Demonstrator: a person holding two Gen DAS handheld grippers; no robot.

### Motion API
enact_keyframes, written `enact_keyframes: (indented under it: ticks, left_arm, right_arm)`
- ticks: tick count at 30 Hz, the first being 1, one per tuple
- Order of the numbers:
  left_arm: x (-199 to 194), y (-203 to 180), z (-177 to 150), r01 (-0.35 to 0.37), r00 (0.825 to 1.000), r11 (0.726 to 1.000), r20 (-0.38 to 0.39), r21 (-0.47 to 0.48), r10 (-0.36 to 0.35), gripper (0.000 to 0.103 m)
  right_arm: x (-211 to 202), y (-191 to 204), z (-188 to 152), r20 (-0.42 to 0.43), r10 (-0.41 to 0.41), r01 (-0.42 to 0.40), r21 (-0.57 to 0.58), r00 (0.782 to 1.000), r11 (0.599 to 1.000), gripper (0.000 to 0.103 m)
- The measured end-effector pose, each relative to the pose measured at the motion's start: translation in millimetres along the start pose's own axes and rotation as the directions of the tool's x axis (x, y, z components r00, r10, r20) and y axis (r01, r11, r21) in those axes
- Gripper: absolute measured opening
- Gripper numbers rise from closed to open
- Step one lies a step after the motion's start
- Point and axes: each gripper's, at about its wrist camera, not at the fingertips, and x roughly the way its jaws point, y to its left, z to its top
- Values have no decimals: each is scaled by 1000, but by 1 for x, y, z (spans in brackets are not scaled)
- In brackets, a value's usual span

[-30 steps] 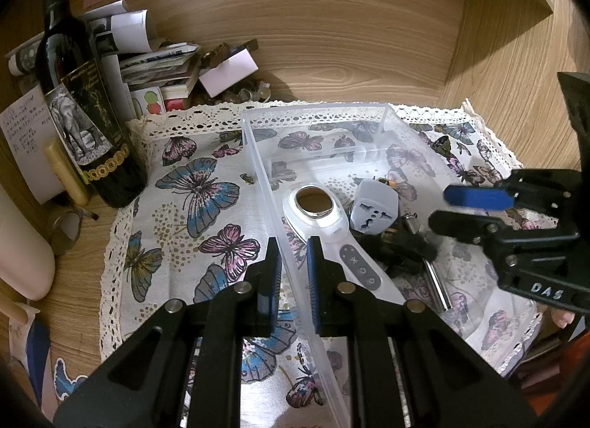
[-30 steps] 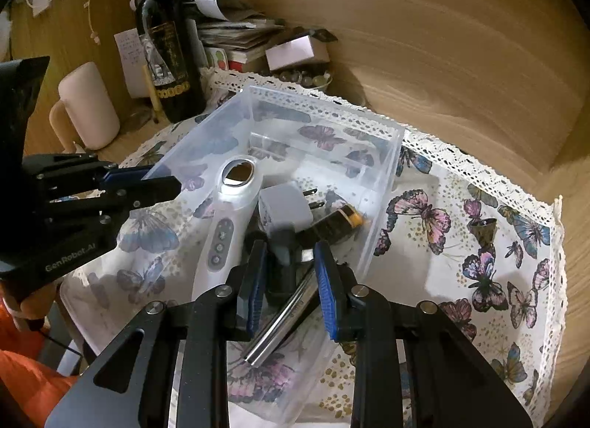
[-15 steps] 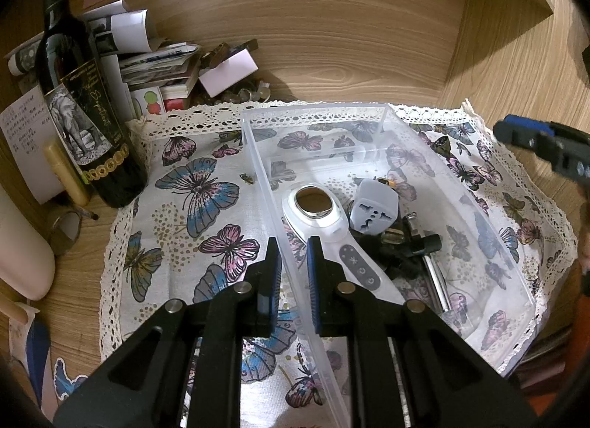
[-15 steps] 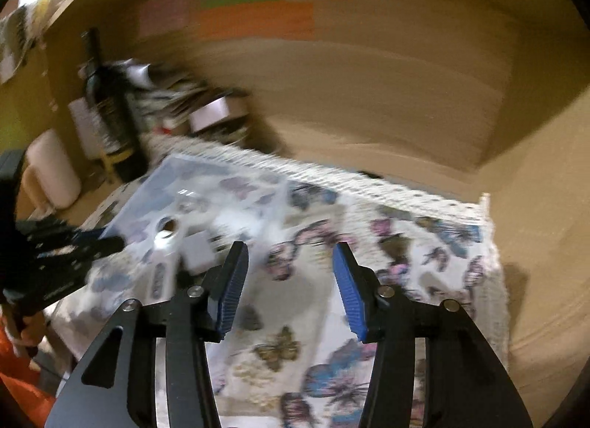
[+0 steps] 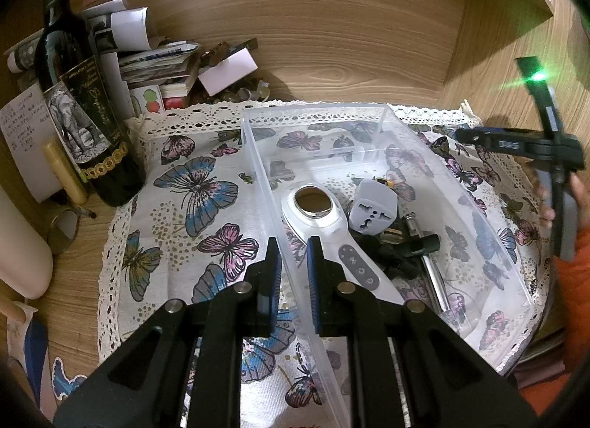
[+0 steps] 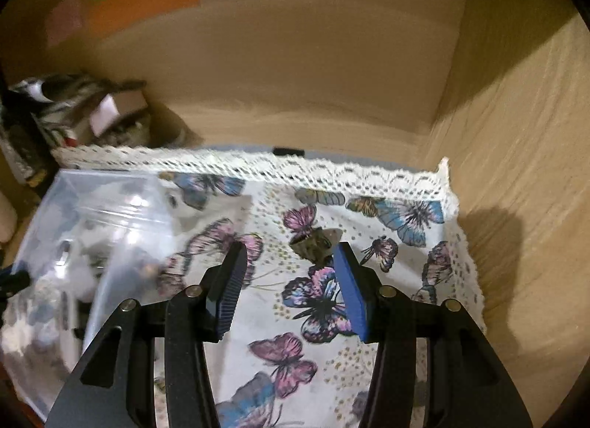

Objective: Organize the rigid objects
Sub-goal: 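Grasp the black cup-shaped part with the right gripper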

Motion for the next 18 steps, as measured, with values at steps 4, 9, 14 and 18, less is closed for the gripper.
enact_keyframes:
  ticks: [4,9,14,18]
  left_arm:
    - [0,0,0,-1,1000,1000,-1,-4,1,13]
    - [0,0,0,-1,1000,1000,1,-7,1,13]
    - [0,0,-1,-6,1000,1000,1,-4,6,13]
    - [0,1,0,-8,1000,1000,1,-1,8,13]
  right_arm:
    - [27,-6,2,-55,3,-2,11,998,1000,46]
    - [50,-9,2,-98,6,-5,14,995,1000,46]
    - [63,-6,-1,-102,-32,31,-8,994,999,30]
    - [51,-2,-3,-74,-22,21,-10,997,1000,29]
